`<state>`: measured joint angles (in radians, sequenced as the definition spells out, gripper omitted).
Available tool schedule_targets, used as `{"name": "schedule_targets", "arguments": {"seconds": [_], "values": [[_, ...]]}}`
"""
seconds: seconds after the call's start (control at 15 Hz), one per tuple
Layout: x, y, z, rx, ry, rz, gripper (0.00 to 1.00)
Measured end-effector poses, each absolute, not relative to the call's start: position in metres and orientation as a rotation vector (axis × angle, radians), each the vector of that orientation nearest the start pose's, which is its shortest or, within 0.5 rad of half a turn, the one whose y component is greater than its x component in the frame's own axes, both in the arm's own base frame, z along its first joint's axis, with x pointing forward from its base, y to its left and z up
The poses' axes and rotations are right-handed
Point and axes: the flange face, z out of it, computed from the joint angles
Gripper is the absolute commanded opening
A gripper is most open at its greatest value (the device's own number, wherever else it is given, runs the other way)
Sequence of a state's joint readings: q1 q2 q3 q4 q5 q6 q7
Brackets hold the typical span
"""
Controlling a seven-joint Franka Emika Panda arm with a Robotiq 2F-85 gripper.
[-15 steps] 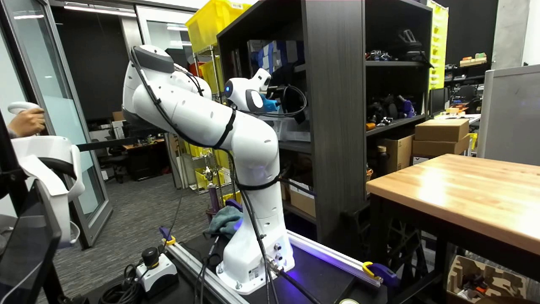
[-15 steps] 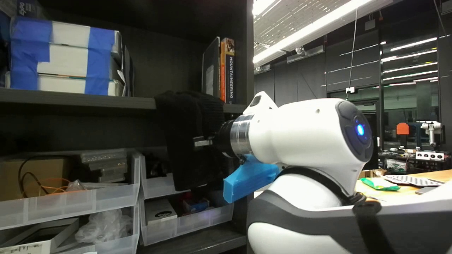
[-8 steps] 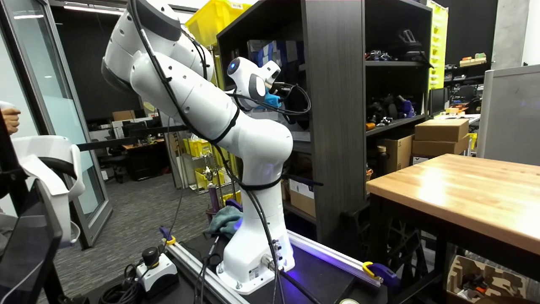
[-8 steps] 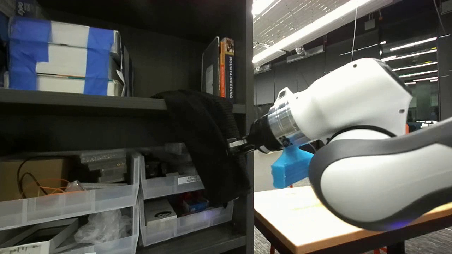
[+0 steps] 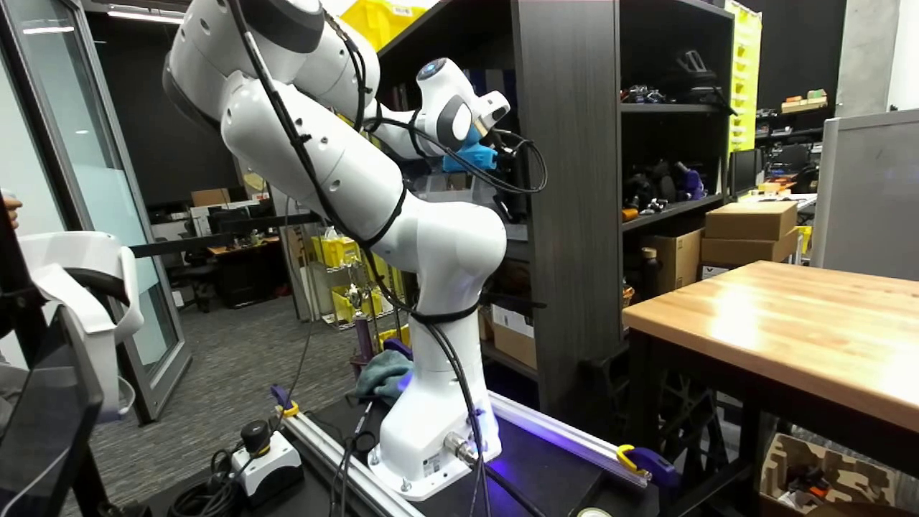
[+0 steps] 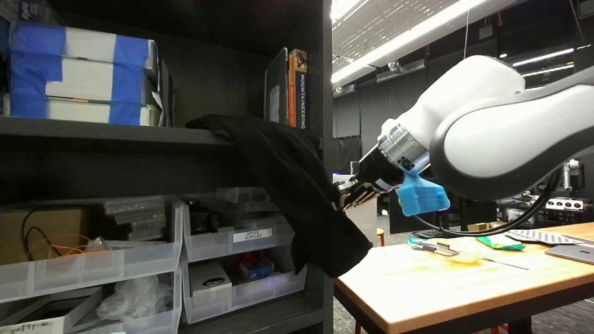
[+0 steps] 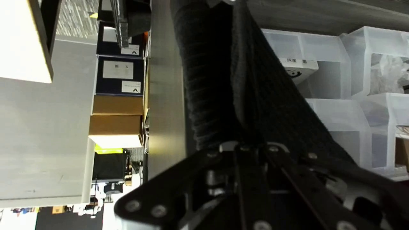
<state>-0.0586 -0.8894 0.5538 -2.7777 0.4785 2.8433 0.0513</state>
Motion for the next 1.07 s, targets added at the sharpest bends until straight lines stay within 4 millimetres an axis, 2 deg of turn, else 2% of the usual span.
{"name": "schedule_targets", "arguments": {"seconds": [0.2,0.33,0.67,0.87,1.07], "values": [[0.319,0.14,0.53,-2.739,-0.033,-1.269,0.01],[0.319,0.115,0.543,-2.7,0.054,-1.274,0.01],[0.308,0.025,0.582,-2.542,0.328,-1.322,0.01],[0.303,-0.029,0.587,-2.482,0.457,-1.328,0.01],[0.3,-0.068,0.584,-2.46,0.528,-1.319,0.01]]}}
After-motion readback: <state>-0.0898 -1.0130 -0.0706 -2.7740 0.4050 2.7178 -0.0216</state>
